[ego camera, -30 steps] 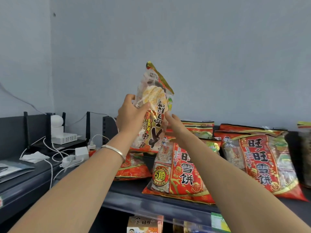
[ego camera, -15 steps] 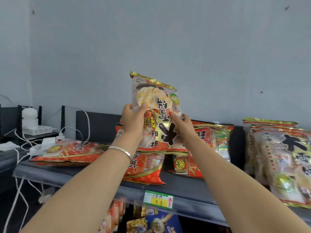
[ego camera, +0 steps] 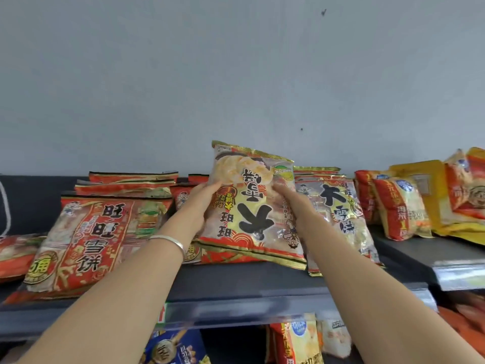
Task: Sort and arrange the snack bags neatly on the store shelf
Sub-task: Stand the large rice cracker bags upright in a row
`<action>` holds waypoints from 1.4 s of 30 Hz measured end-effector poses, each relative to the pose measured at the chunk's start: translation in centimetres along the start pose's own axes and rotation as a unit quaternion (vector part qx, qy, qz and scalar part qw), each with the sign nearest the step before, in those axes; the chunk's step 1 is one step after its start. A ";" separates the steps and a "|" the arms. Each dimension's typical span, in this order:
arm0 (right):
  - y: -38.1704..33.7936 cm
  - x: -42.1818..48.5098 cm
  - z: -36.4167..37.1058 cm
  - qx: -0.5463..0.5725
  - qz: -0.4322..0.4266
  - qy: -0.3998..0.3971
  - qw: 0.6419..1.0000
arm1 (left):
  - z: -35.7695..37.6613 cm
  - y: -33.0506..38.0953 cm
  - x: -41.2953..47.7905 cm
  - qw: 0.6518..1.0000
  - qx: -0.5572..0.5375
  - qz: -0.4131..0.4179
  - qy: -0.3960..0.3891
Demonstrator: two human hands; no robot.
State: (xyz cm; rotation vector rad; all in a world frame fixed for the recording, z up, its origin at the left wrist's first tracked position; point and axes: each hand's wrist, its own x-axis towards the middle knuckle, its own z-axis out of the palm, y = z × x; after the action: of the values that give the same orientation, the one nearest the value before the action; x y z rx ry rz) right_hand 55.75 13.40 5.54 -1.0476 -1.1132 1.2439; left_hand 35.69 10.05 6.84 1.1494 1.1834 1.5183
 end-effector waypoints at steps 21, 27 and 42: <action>0.4 0.8 -4.2 0.312 0.022 0.300 0.901 | 16.7 -9.7 -1.1 0.904 -0.380 -0.076 -0.183; 1.0 -0.5 -6.8 0.230 0.056 0.206 0.950 | 18.5 -6.9 0.9 0.922 -0.367 -0.081 -0.088; 2.1 1.2 -19.3 -0.203 0.003 0.283 0.937 | 24.1 -7.4 2.2 0.988 -0.059 0.124 -0.063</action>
State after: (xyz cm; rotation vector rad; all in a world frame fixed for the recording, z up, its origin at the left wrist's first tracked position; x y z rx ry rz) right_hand 74.45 14.87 0.38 -1.5977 -0.9206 0.6443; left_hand 59.50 17.75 2.85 1.3291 0.8781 1.6498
